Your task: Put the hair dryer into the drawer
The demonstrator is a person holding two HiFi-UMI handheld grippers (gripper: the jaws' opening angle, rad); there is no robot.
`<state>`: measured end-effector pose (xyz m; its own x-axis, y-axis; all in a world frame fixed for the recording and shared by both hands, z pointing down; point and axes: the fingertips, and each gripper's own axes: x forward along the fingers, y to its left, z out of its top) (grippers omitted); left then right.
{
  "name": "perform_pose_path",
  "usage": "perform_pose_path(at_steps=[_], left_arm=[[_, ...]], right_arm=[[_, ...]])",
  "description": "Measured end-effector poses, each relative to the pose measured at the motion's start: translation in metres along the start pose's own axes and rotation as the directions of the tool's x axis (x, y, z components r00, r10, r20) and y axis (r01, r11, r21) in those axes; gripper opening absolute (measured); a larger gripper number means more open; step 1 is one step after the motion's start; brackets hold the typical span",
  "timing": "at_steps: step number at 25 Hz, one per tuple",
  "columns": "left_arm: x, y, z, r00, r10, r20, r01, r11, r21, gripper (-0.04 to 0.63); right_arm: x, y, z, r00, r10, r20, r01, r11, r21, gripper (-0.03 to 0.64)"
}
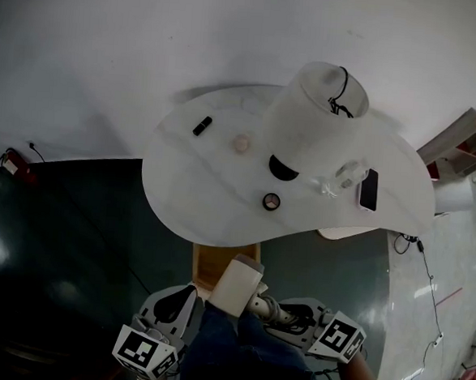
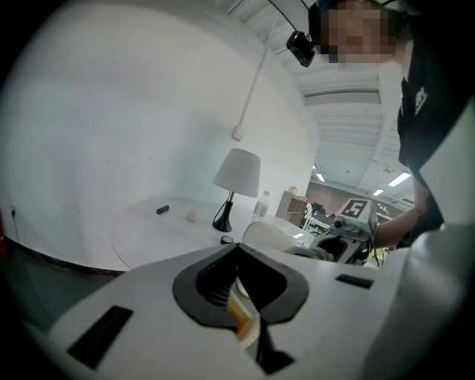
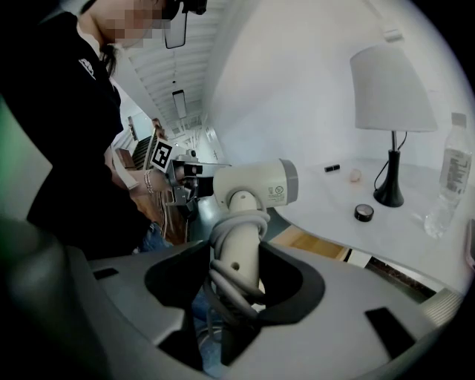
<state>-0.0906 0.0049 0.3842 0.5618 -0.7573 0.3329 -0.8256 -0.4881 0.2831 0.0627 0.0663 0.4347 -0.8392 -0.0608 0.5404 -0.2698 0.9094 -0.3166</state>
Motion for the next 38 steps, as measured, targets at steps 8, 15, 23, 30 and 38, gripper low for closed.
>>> perform_pose_path(at_steps=[8,15,23,30,38], left_arm=[[0.003,0.016,-0.025,0.999,-0.017,-0.032,0.016,0.999,-0.046,0.015],[0.008,0.026,-0.047,0.997,-0.035,-0.063,0.030,0.997,-0.076,0.015],[0.024,0.034,-0.073,0.989,-0.071,-0.126,0.061,0.995,-0.078,0.015],[0.047,0.034,-0.087,0.978,-0.116,-0.175,0.105,0.992,-0.068,0.015],[0.062,0.037,-0.108,0.960,-0.121,-0.251,0.112,0.992,-0.052,0.015]], right_arm=[[0.024,-0.001,-0.029,0.996,0.011,-0.091,-0.005,0.998,0.068,0.221],[0.043,-0.004,-0.049,0.987,0.022,-0.159,-0.003,0.992,0.123,0.221],[0.064,-0.014,-0.065,0.965,0.036,-0.261,0.004,0.989,0.150,0.221],[0.077,-0.026,-0.075,0.930,0.039,-0.367,0.038,0.979,0.202,0.221],[0.095,-0.039,-0.076,0.879,0.024,-0.477,0.123,0.953,0.276,0.221]])
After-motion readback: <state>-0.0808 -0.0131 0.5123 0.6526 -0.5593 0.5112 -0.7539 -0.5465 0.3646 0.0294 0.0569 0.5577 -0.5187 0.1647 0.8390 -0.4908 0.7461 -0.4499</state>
